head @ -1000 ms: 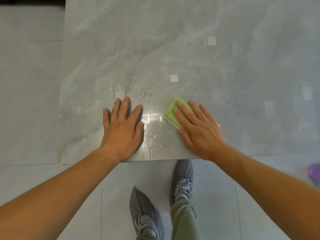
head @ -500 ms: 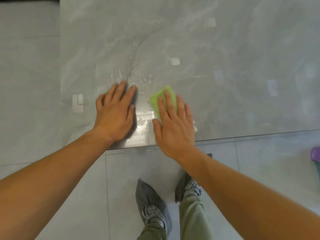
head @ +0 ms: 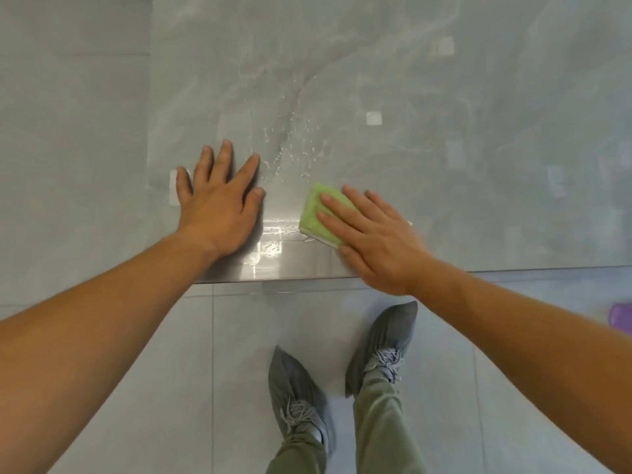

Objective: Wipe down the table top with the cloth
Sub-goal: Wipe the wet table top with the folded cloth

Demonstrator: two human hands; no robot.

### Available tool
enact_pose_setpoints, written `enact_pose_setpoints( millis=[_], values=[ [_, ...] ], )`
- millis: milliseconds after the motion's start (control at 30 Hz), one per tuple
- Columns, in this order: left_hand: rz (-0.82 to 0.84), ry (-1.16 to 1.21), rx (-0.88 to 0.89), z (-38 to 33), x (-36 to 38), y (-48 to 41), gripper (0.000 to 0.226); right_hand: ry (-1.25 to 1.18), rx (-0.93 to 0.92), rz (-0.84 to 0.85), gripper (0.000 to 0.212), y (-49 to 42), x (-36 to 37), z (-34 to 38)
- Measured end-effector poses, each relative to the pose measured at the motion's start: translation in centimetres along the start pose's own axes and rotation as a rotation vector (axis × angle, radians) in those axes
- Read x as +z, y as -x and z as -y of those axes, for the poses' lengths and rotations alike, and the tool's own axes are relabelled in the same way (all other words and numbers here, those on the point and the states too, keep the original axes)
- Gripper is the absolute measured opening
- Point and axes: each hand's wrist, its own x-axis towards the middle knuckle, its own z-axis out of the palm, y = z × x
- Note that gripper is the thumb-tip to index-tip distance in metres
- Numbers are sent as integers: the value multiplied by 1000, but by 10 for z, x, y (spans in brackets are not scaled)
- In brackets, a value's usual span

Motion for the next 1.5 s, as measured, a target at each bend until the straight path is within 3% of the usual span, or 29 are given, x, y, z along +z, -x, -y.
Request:
enact_pose_setpoints(
  millis=[67, 167, 233, 300, 367, 533, 633, 767, 833, 867, 967, 1033, 1100, 1200, 1267, 1300, 1400, 1433, 1500],
  values=[
    [1, -1, 4, 0, 0, 0, 56, 39, 74, -10, 58, -8, -6, -26],
    [3, -10, 10, 0, -1, 1, 55, -72, 463, -109, 58, -32, -18, -31],
    [8, -8, 14, 1, -2, 1, 55, -152, 599, -156, 60, -46, -17, -7],
    [9, 2, 14, 2, -3, 1, 55, -151, 492, -153, 60, -46, -10, 22],
    [8, 6, 14, 2, -4, 1, 54, -88, 230, -108, 60, -35, -1, 38],
    [10, -9, 10, 2, -1, 1, 55, 69, -315, 35, 58, -10, -1, 3],
    [8, -29, 6, -1, 2, 1, 56, 105, -273, 54, 59, 6, -8, -38],
    [-11, -27, -9, -6, 4, 1, 56, 13, 326, -71, 62, -1, -18, -53],
    [-28, 4, -30, -10, 2, 0, 54, -36, 452, -112, 65, -14, -14, -22],
    [-39, 19, -44, -12, 1, -1, 53, -35, 373, -108, 66, -17, -10, -4],
    [-68, 25, -67, -18, -3, -4, 50, 55, -92, -9, 62, -12, 5, 15],
    [-73, 20, -65, -18, -4, -9, 52, 102, -195, 34, 59, -25, -2, -11],
    [-67, 16, -71, -15, -4, -14, 55, 114, -40, -18, 60, -55, -14, -42],
    [-95, 7, -82, -11, -6, -20, 52, -37, 446, -132, 62, -108, -33, -71],
    [-154, 15, -71, -11, -10, -25, 46, -60, 533, -153, 63, -124, -33, -57],
    [-182, 25, -67, -11, -12, -27, 42, -37, 433, -136, 64, -121, -29, -46],
    [-266, 72, -90, -11, -19, -36, 32, 53, -107, -17, 62, -93, -18, -29],
    [-287, 87, -98, -10, -22, -40, 31, 71, -215, 12, 60, -90, -19, -37],
    [-285, 96, -110, -9, -27, -50, 34, 90, -225, 6, 58, -108, -28, -67]
  ],
)
